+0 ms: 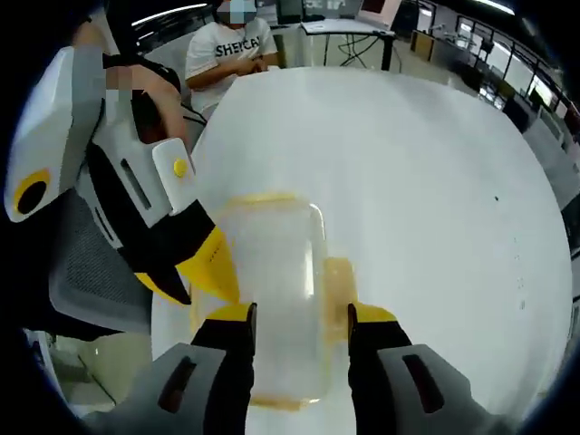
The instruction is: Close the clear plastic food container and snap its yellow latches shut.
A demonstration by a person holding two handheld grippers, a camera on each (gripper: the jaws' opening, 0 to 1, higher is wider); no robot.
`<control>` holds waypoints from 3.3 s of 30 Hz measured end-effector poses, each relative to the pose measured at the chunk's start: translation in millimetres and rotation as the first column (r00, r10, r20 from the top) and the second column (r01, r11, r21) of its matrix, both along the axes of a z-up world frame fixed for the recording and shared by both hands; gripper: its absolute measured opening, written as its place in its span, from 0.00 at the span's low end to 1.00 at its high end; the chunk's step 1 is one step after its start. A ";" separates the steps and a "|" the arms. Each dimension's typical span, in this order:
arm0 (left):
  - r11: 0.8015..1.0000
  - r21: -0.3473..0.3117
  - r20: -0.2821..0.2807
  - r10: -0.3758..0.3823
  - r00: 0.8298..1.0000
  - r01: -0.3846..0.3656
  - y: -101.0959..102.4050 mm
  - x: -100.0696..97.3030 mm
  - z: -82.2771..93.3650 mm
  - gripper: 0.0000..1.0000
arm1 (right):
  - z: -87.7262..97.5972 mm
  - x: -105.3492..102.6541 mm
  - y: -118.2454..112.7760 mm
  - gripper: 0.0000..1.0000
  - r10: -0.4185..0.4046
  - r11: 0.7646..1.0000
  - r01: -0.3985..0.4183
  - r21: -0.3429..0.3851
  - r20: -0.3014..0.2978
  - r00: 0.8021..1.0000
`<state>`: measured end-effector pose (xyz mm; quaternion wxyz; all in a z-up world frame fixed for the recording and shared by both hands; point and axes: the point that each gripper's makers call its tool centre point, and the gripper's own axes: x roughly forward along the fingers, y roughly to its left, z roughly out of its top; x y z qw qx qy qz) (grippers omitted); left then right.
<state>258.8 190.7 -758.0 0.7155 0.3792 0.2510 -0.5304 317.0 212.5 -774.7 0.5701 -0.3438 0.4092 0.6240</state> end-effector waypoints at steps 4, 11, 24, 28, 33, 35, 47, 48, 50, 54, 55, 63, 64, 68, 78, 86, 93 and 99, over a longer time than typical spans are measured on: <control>1.000 0.000 0.003 0.000 1.000 0.000 -2.5 -0.4 0.5 0.24 | -1.1 -1.0 0.2 0.35 0.029 0.999 -0.029 -0.033 -0.012 1.000; 0.997 0.048 -0.014 -0.056 0.998 0.057 -3.3 -12.1 -8.1 0.29 | -3.0 -1.1 -0.7 0.34 0.035 0.996 -0.039 -0.076 -0.054 0.998; 0.997 0.082 -0.022 0.011 1.000 -0.010 -0.6 -2.3 -17.0 0.27 | -7.2 -2.0 -1.3 0.34 0.062 0.994 -0.071 -0.085 -0.107 0.992; 0.998 0.067 -0.021 0.009 1.000 -0.007 0.6 -3.0 -17.2 0.27 | -7.4 -3.0 -0.4 0.32 0.073 0.990 -0.086 -0.109 -0.117 0.990; 0.998 0.060 -0.031 0.016 0.999 -0.014 0.1 -1.3 -17.2 0.25 | -7.7 -2.8 -0.6 0.28 0.060 0.988 -0.078 -0.136 -0.129 0.990; 0.997 0.077 0.003 0.025 1.000 -0.025 0.4 1.8 -18.8 0.24 | -7.8 -3.3 1.0 0.26 0.049 0.985 -0.070 -0.158 -0.136 0.989; 0.998 0.059 -0.026 0.011 1.000 -0.009 -0.2 -2.0 -17.7 0.24 | -9.3 -1.6 -1.6 0.28 0.056 0.976 -0.083 -0.201 -0.140 0.989; 0.998 0.055 -0.032 0.020 0.999 -0.018 0.0 -2.0 -17.9 0.24 | -9.5 -1.8 -1.4 0.28 0.055 0.976 -0.082 -0.200 -0.138 0.989; 0.998 0.057 -0.023 0.015 1.000 -0.014 0.1 -2.6 -18.0 0.24 | -8.1 -2.5 -2.0 0.28 0.058 0.977 -0.083 -0.196 -0.127 0.990; 0.997 0.069 -0.020 0.019 1.000 -0.018 -0.9 -2.7 -17.9 0.25 | -8.3 -0.8 -2.6 0.29 0.053 0.979 -0.075 -0.188 -0.117 0.992; 0.997 0.080 -0.014 0.009 1.000 -0.008 -1.2 -3.0 -17.9 0.25 | -8.0 -0.7 -2.7 0.29 0.048 0.980 -0.070 -0.184 -0.120 0.992; 0.999 0.049 -0.145 0.026 0.989 -0.019 -6.5 -16.7 -16.1 0.42 | -3.3 -2.6 -1.0 0.30 0.093 0.989 -0.101 -0.106 -0.079 0.993; 0.998 0.046 -0.152 0.042 0.988 -0.035 -5.8 -16.4 -15.4 0.46 | -2.6 -1.3 -0.1 0.32 0.074 0.993 -0.080 -0.088 -0.067 0.995; 0.998 0.033 -0.159 0.050 0.986 -0.045 -2.7 -17.5 -9.9 0.50 | 7.9 3.5 9.9 0.41 -0.006 0.998 0.009 0.061 -0.040 0.999; 0.996 -0.009 -0.242 0.085 0.967 -0.090 0.4 -19.4 -0.5 0.67 | 12.5 1.0 -2.9 0.50 -0.038 0.996 0.037 0.086 0.009 0.999; 0.995 0.047 -0.229 0.101 0.968 -0.093 14.3 -7.9 -3.3 0.67 | 13.4 -7.9 -11.7 0.54 -0.051 0.997 0.049 0.066 0.037 0.998; 0.992 0.098 -0.219 0.104 0.970 -0.084 24.8 0.8 -7.2 0.68 | 10.0 -10.5 -21.6 0.59 -0.022 1.000 0.021 0.015 0.089 0.996; 0.988 0.138 -0.216 0.100 0.971 -0.071 32.5 7.9 -9.8 0.69 | 7.7 -13.8 -29.3 0.65 -0.006 1.000 0.007 -0.014 0.116 0.993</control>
